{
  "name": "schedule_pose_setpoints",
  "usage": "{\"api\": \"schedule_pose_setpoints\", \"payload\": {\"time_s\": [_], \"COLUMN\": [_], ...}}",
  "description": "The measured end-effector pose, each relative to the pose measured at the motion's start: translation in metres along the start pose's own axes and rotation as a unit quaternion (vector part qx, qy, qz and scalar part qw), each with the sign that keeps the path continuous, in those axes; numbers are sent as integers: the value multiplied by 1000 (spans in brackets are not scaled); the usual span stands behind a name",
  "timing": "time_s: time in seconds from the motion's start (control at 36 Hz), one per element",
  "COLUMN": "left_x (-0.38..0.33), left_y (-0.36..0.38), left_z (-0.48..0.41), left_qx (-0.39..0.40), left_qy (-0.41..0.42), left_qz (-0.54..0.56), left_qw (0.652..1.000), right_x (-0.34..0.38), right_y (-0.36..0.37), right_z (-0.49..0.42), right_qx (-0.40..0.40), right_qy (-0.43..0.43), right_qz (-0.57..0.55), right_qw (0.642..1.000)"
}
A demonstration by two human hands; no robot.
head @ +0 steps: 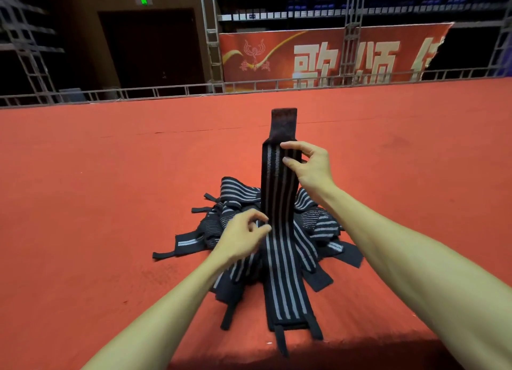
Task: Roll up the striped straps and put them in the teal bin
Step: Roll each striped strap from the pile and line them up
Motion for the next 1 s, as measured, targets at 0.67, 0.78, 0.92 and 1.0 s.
{"api": "schedule_pose_setpoints", "payload": {"time_s": [0.67, 0.78, 0.92, 1.0], "left_x": [-21, -12, -1, 8], "left_y": [-26, -24, -17, -15], "left_z": [-107, -114, -122, -126], "left_qx": [-169, -167, -156, -158], "left_qy": [102, 109, 111, 110], "left_qz": [175, 170, 168, 163], "left_qw": [965, 965, 967, 968], "right_x": [-60, -60, -66, -79], "right_y": [16, 16, 27, 36], "right_z": [12, -5, -21, -25], "right_qx": [164, 120, 27, 16], "right_qy": [46, 47, 64, 71], "right_qz": [13, -37, -89, -91], "right_qw": [985, 991, 994, 993]}}
Point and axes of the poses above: each hand's wrist, its own z-axis away from the middle knuckle, its own y-axis out of the palm, x = y × z, the point moved 2 cm from there along -z, towards the middle knuckle, and after that the axes turned 4 degrees about -x, right-handed, at the moved point
